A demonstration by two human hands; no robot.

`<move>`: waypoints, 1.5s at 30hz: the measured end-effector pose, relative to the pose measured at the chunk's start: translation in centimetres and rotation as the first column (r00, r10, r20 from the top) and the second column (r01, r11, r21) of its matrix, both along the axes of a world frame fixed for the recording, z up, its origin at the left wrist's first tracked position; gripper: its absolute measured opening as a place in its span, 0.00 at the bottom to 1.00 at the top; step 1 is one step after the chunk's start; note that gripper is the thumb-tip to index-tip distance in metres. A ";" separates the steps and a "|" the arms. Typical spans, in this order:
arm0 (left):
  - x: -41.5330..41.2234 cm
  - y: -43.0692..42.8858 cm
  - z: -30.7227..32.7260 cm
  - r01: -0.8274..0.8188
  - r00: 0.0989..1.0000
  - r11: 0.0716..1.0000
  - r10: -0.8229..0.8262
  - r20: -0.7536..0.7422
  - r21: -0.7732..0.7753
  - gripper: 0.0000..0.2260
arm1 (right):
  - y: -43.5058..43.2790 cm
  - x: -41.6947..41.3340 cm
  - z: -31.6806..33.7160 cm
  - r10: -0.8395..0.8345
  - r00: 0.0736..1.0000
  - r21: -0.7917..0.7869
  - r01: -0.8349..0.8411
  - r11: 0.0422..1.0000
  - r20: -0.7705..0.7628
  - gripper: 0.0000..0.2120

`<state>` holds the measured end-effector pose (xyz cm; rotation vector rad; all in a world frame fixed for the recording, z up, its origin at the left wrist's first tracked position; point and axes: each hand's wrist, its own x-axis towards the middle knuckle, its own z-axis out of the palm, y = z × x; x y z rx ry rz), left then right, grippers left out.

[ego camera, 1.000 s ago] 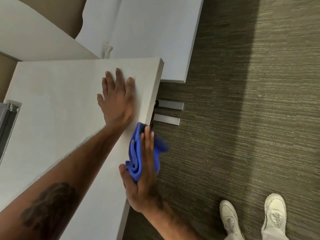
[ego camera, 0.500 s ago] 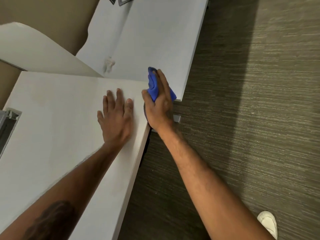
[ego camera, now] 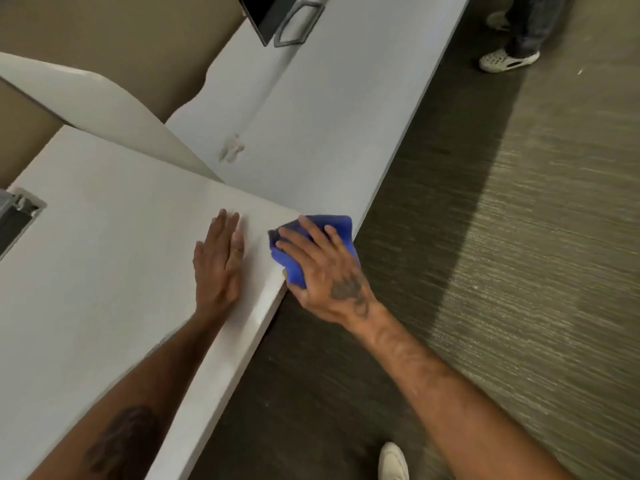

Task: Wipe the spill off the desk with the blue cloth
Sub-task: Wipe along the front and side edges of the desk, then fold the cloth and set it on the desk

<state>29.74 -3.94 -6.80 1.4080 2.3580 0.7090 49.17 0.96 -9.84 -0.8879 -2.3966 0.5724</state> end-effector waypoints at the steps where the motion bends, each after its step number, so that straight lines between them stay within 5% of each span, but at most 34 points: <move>1: 0.0 -0.1 0.0 -0.008 1.000 1.000 0.008 0.024 0.014 0.30 | 1.9 0.1 0.2 -0.062 0.997 -0.028 0.063 0.998 0.048 0.26; 3: 0.1 -0.2 0.0 -0.006 1.000 1.000 0.005 0.031 0.030 0.29 | 5.4 0.7 0.8 -0.248 0.962 -0.249 0.270 0.930 0.117 0.24; 5: 0.1 -0.3 0.0 -0.006 1.000 0.999 0.005 0.027 0.039 0.28 | 8.0 2.4 1.1 -0.414 0.905 -0.602 0.386 0.699 0.100 0.19; 7: 0.0 -0.3 -0.1 -0.005 1.000 0.999 0.003 0.028 0.043 0.27 | 9.0 4.1 1.0 -0.502 0.864 -0.773 0.346 0.532 0.041 0.10; 13: 0.2 -0.5 0.5 0.006 0.999 0.999 -0.008 0.042 0.043 0.26 | 8.9 4.7 3.7 -0.475 0.879 -0.871 0.206 0.446 -0.036 0.07; 17: 0.6 -0.1 2.3 0.007 0.996 0.998 -0.002 0.084 -0.058 0.28 | 7.9 3.2 7.2 -0.304 0.950 -0.834 0.111 0.541 -0.070 0.09; 19: 0.8 0.6 4.2 -0.083 0.962 0.993 0.102 0.253 -0.083 0.28 | 7.4 2.2 8.9 -0.178 0.979 -0.794 0.032 0.607 -0.097 0.17; 20: 1.1 0.9 5.4 -0.168 0.900 0.982 0.189 0.393 -0.089 0.28 | 7.3 1.6 9.7 -0.119 0.987 -0.774 -0.010 0.633 -0.110 0.21; 23: 2.7 1.5 8.8 -0.336 0.523 0.930 0.317 0.791 -0.150 0.32 | 7.0 -0.4 11.9 0.063 0.994 -0.656 -0.109 0.747 -0.093 0.25; 27: 5.6 0.5 10.8 -0.301 0.130 0.946 0.162 0.978 -0.117 0.37 | 6.4 -3.2 13.2 0.275 0.959 -0.474 -0.212 0.855 0.066 0.29; 29: 6.1 0.2 11.2 -0.378 0.034 0.922 0.102 0.994 -0.081 0.36 | 5.9 -4.1 13.6 0.357 0.922 -0.359 -0.286 0.888 0.150 0.30; 32: 6.1 -0.2 11.8 -0.497 0.045 0.867 0.030 0.999 -0.003 0.28 | 5.4 -4.7 14.1 0.482 0.844 -0.241 -0.430 0.870 0.233 0.38; 36: 5.9 -0.9 11.9 -0.625 0.094 0.781 0.044 0.995 0.024 0.17 | 6.0 -5.0 14.9 0.596 0.799 -0.425 -0.513 0.746 0.080 0.46; 41: 5.1 -1.5 12.7 -0.757 0.050 0.653 0.011 0.999 0.030 0.13 | 9.6 -5.8 16.7 0.310 0.947 -0.737 -0.265 0.622 -0.079 0.36; 45: 4.7 -1.5 13.4 -0.793 0.048 0.605 -0.047 0.998 0.067 0.12 | 11.6 -6.4 17.5 0.227 0.956 -0.969 -0.218 0.119 -0.187 0.27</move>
